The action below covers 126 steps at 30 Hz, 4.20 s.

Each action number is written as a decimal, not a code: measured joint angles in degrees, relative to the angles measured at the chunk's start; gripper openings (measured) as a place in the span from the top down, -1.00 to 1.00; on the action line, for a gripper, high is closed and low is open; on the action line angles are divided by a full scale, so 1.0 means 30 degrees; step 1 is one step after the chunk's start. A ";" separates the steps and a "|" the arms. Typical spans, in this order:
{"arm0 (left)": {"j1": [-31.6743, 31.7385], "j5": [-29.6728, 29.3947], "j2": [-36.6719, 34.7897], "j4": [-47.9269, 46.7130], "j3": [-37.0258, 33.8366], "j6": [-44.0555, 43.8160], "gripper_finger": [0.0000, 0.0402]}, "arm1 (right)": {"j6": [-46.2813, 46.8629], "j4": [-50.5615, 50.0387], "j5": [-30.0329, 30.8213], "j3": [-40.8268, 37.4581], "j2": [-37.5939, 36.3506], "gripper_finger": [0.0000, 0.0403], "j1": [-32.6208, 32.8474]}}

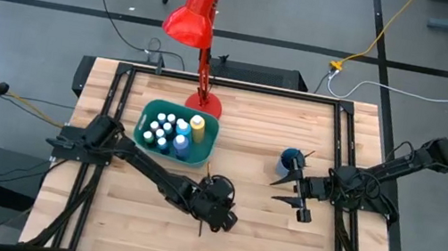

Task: Pick & Place Paint Supplies
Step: Put the black gold paint brush into the blue cup

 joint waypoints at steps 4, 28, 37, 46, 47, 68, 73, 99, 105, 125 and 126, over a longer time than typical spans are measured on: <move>-0.0513 0.0988 -0.0014 -0.1992 0.0597 -0.0654 0.77 | 0.0007 0.0656 -0.0020 0.0000 0.0254 0.16 -0.0011; -0.4345 -0.2056 -0.0007 -1.0930 0.0516 -1.1060 0.94 | -0.3819 -1.0175 -0.5444 0.9916 1.4342 0.16 -0.1760; -0.4606 -0.4018 -0.0007 -1.0927 0.0516 -1.1052 0.91 | -0.4404 -1.0193 -0.5981 1.2252 1.8754 0.16 -0.3191; -0.4606 -0.4229 -0.0007 -1.0882 0.0516 -1.0933 0.94 | -0.4459 -1.0858 -0.6978 1.2446 1.9613 0.17 -0.4490; -0.4606 -0.4304 -0.0007 -1.0879 0.0516 -1.0923 0.95 | -0.4459 -1.0966 -0.7150 1.2444 1.9613 0.18 -0.4624; -0.4606 -0.4320 -0.0007 -1.0701 0.0509 -1.0910 0.93 | -0.2722 -0.5193 -1.0767 1.2386 2.2404 0.63 -0.4992; -0.4606 -0.4339 -0.0007 -1.0529 0.0502 -1.0705 0.91 | -0.2378 -0.2140 -1.1548 1.2386 2.3922 0.50 -0.4984; -0.4682 -0.3985 -0.0007 -1.0332 0.0502 -1.0079 0.93 | -0.2442 0.0901 -1.2349 1.2407 2.5660 0.94 -0.5077; -0.4839 -0.3898 -0.0007 -1.0688 0.0502 -1.0557 0.95 | -0.1587 0.0245 -1.2201 1.2400 2.4818 0.95 -0.5076; -0.4832 -0.4005 -0.0007 -1.0398 0.0502 -1.0607 0.94 | -0.5705 -1.8470 -0.1081 1.2320 1.2542 0.95 -0.2637; -0.4832 -0.4003 -0.0007 -1.0392 0.0502 -1.0627 0.93 | -0.5705 -1.9414 -0.0260 1.2320 1.1925 0.95 -0.2455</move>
